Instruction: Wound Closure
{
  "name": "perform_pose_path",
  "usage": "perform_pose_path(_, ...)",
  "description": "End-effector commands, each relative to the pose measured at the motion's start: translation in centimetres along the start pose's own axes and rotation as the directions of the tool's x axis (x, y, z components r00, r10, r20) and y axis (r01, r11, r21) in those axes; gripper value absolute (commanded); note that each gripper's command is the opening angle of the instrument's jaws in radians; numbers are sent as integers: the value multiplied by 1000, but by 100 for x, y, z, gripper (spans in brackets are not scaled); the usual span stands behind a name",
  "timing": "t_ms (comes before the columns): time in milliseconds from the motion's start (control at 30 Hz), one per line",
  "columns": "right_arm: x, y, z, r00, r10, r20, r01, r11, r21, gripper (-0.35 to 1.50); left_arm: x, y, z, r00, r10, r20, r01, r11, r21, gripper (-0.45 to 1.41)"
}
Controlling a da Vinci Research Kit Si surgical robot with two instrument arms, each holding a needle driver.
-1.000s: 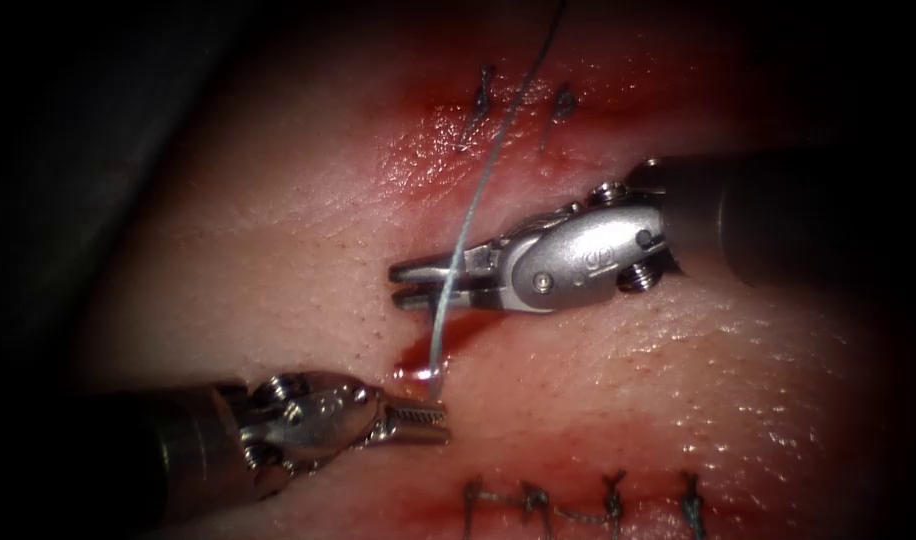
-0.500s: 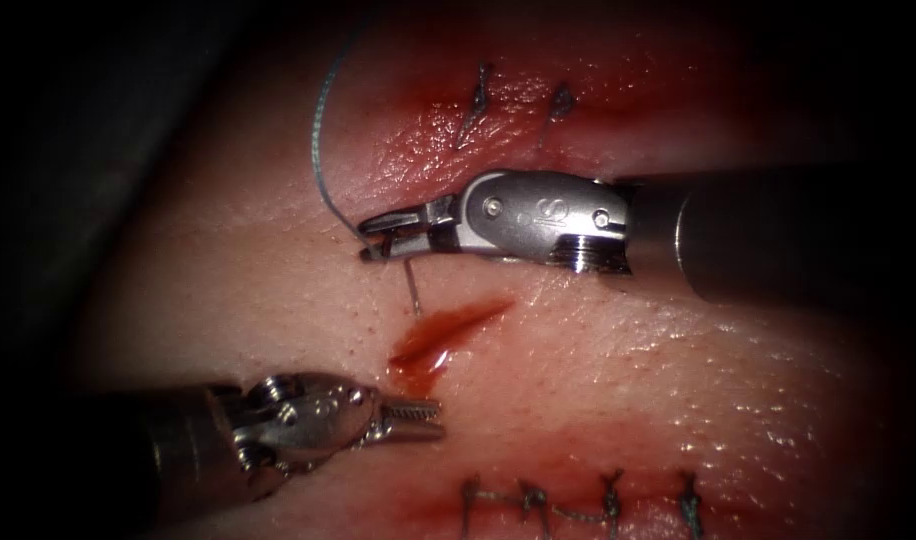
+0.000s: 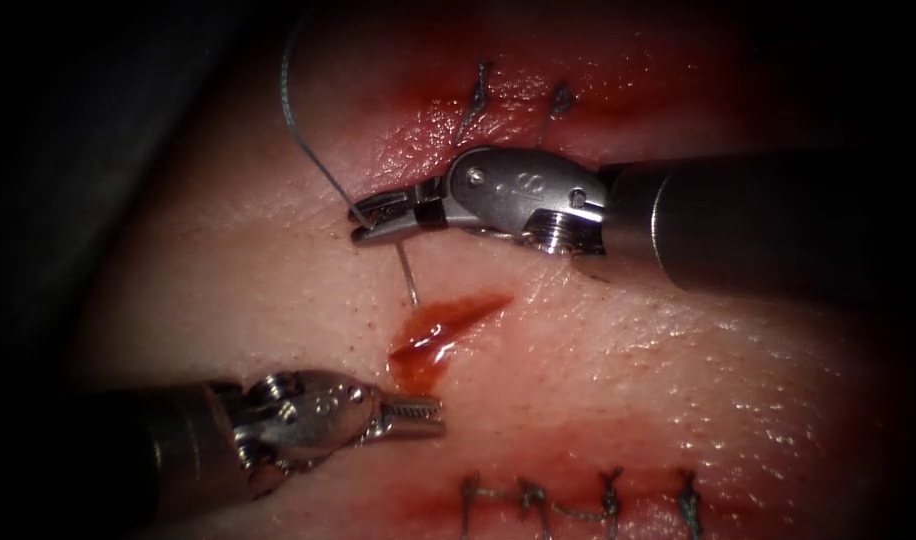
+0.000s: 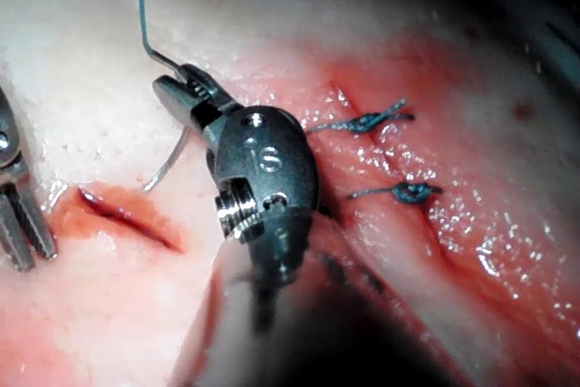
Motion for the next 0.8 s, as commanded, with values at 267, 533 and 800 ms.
perform_pose_path(267,2,7,6,1000,-23,-12,23,998,-62,-35,1,5,8,1000,5,1,-5,1000,0,20)
perform_pose_path(533,6,10,5,997,-76,-8,75,994,-82,-35,1,7,7,1000,3,2,-3,1000,2,20)
perform_pose_path(800,6,13,6,995,-103,-9,101,990,-99,-35,1,8,7,1000,8,3,-8,1000,3,20)
